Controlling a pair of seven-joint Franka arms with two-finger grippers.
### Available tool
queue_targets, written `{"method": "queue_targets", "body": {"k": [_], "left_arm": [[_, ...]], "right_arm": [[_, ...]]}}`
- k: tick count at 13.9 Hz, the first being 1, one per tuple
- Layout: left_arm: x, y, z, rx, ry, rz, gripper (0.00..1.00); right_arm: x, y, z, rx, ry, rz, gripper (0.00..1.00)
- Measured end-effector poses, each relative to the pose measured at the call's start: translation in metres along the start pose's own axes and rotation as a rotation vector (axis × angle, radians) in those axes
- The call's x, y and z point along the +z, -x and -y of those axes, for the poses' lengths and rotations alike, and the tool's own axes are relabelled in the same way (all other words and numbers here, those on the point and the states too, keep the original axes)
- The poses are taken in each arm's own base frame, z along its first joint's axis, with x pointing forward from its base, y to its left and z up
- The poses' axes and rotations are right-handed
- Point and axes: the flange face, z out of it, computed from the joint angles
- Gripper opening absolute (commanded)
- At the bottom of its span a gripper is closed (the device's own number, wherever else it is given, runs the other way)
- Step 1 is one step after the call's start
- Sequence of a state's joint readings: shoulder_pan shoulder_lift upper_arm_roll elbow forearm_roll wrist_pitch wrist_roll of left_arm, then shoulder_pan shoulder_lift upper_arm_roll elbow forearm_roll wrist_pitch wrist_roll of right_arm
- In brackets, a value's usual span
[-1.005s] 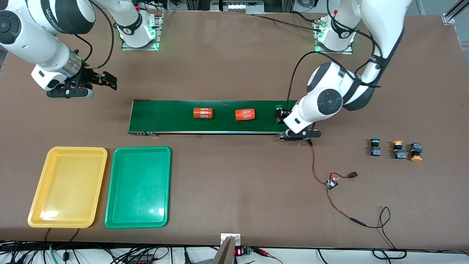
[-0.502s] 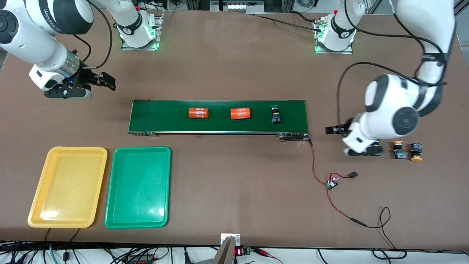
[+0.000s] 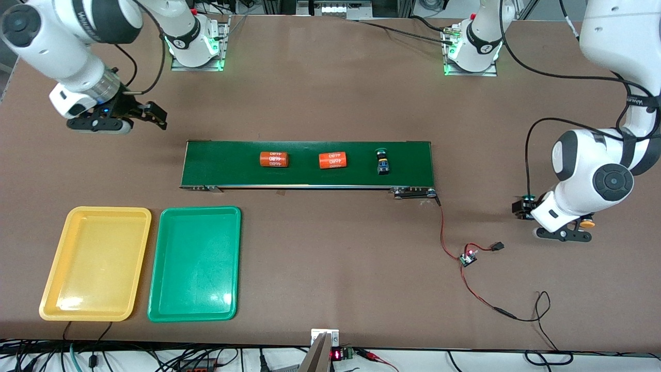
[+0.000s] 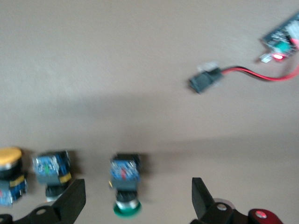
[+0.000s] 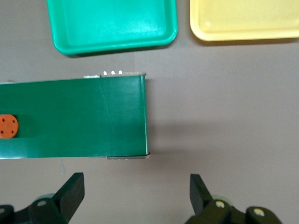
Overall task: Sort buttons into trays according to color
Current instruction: 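Grasp another blue button with the left gripper, then place the button on the belt while the right gripper moves toward the belt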
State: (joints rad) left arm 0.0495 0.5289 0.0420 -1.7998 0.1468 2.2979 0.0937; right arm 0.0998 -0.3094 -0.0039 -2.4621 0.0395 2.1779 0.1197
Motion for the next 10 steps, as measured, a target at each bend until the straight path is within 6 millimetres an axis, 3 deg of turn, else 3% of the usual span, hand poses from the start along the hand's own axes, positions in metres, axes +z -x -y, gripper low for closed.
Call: {"method": "queue_targets", "body": {"k": [2, 4, 5, 7, 9, 10], "left_arm": [[0.028, 0.001, 0.006, 0.005, -0.005, 0.004, 1.0], [0.052, 0.003, 0.01, 0.0, -0.01, 0.009, 1.0], [0.062, 0.004, 0.011, -0.001, -0.011, 0.016, 0.94], [0.077, 0.008, 0.01, -0.001, -0.009, 0.039, 0.64], [0.087, 0.011, 0.011, -0.002, -0.009, 0.055, 0.32], [0.088, 0.011, 0.011, -0.003, -0.008, 0.06, 0.24]], "right_arm": [[0.014, 0.03, 0.013, 0.008, 0.011, 0.008, 1.0], [0.015, 0.048, 0.054, -0.001, 0.044, -0.003, 1.0], [0.016, 0.055, 0.076, -0.019, 0.06, -0.01, 1.0], [0.021, 0.058, 0.096, -0.032, 0.054, -0.021, 1.0], [0.025, 0.051, 0.1, -0.019, 0.028, -0.02, 1.0], [0.028, 0.048, 0.102, -0.015, 0.02, -0.014, 1.0]]}}
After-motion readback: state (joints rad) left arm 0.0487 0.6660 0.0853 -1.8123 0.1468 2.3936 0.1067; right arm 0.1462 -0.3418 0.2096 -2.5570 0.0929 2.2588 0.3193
